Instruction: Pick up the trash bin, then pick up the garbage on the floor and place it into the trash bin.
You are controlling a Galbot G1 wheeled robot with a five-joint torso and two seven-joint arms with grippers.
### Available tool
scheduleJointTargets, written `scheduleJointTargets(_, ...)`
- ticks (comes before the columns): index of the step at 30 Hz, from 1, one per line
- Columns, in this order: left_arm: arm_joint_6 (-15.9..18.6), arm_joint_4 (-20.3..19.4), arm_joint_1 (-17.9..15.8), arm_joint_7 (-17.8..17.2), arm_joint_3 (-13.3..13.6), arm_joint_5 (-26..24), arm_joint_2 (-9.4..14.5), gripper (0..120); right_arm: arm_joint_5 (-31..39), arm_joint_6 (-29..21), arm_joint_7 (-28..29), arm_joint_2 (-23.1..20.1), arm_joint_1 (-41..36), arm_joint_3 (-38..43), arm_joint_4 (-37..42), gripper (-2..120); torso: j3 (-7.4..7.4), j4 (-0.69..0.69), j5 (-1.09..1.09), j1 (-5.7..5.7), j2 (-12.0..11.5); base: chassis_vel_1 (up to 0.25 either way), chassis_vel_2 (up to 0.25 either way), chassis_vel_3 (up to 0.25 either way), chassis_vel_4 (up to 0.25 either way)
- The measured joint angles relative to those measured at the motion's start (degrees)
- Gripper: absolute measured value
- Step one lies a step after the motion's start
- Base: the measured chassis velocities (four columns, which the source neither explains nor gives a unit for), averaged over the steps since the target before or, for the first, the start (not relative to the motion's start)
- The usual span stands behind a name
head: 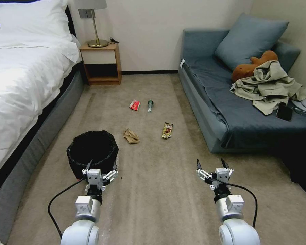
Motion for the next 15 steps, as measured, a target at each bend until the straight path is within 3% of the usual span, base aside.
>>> scheduleJointTargets(15,0.0,0.0,0.0,0.0,0.0,0.0,0.0,100,0.0,0.0,0.0,0.0,0.0,0.0,0.0,100,0.0,0.0,0.0,0.0,0.0,0.0,0.0,0.0,0.0)
